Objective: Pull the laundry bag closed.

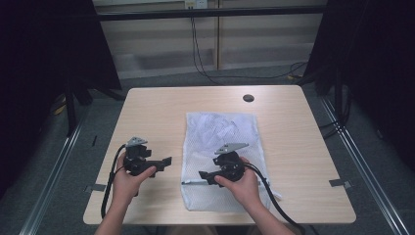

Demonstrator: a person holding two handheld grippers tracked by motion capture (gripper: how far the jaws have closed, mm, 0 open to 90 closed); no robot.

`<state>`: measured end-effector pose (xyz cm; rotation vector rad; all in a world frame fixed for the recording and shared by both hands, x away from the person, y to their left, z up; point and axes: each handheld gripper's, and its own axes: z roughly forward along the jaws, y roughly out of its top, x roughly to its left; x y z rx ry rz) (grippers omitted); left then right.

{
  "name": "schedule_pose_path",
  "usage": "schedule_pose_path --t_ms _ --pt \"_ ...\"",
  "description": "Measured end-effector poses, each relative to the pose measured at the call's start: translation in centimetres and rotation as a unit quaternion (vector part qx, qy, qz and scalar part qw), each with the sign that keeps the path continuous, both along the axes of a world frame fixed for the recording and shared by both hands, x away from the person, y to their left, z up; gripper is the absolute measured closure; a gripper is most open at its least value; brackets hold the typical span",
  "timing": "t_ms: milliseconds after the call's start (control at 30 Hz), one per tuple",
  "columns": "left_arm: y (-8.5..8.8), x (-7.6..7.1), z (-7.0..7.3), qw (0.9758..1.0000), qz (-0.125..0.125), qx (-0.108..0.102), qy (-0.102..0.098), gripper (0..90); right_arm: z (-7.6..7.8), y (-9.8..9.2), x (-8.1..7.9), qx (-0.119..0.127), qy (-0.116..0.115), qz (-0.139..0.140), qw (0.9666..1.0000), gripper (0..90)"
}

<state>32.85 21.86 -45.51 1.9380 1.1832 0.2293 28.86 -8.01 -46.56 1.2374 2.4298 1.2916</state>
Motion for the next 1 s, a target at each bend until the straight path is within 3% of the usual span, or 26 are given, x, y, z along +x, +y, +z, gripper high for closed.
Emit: schedule_pose_path --t_ms 267,767,1000 --pt "-0.1 -0.1 0.0 1.0 -0.003 0.001 0.001 5.9 -0.4 0.8 0.0 0.001 0.011 0.004 0.9999 31.9" --pt "0.1 -0.1 0.0 1.0 0.001 0.0 0.002 6.0 -0.9 2.1 -0.1 0.03 0.046 0.009 0.9984 48.2" --pt "0.2 -0.1 0.1 1.0 0.004 -0.001 0.003 6.0 -1.1 2.6 -0.1 0.038 0.061 0.015 0.9973 51.7"
